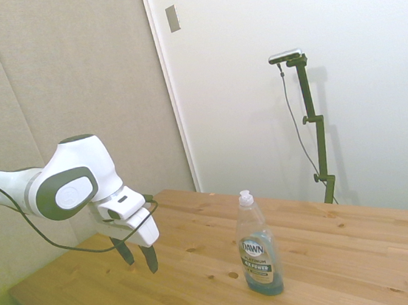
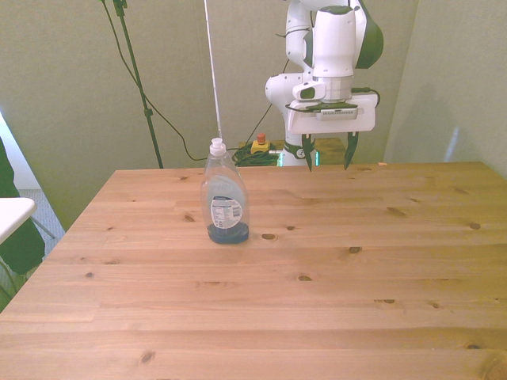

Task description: Knock down the dish soap

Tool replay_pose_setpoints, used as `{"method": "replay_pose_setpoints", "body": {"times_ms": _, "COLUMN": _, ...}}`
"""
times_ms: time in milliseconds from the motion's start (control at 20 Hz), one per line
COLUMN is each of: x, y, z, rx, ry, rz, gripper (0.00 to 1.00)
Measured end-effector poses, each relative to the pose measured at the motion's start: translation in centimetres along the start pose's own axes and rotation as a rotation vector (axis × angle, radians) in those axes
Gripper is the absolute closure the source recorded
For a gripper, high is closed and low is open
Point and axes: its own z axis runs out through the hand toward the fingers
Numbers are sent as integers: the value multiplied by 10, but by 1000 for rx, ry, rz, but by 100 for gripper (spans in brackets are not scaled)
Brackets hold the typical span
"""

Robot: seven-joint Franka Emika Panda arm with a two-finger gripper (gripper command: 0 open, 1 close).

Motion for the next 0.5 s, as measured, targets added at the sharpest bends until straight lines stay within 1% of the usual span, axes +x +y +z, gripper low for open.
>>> {"method": "replay_pose_setpoints", "body": {"times_ms": 150, "x": 1, "y": 1, "z": 0, "rx": -2, "ry": 4, "rz": -2, "gripper": 0}}
{"method": "replay_pose_setpoints", "body": {"times_ms": 200, "x": 4, "y": 2, "z": -2, "rx": -4, "ry": 12, "rz": -6, "gripper": 100}}
{"method": "replay_pose_setpoints", "body": {"times_ms": 300, "x": 17, "y": 11, "z": -8, "rx": -12, "ry": 41, "rz": -9, "gripper": 100}}
{"method": "replay_pose_setpoints", "body": {"times_ms": 500, "x": 55, "y": 38, "z": -21, "rx": -25, "ry": 95, "rz": 25, "gripper": 100}}
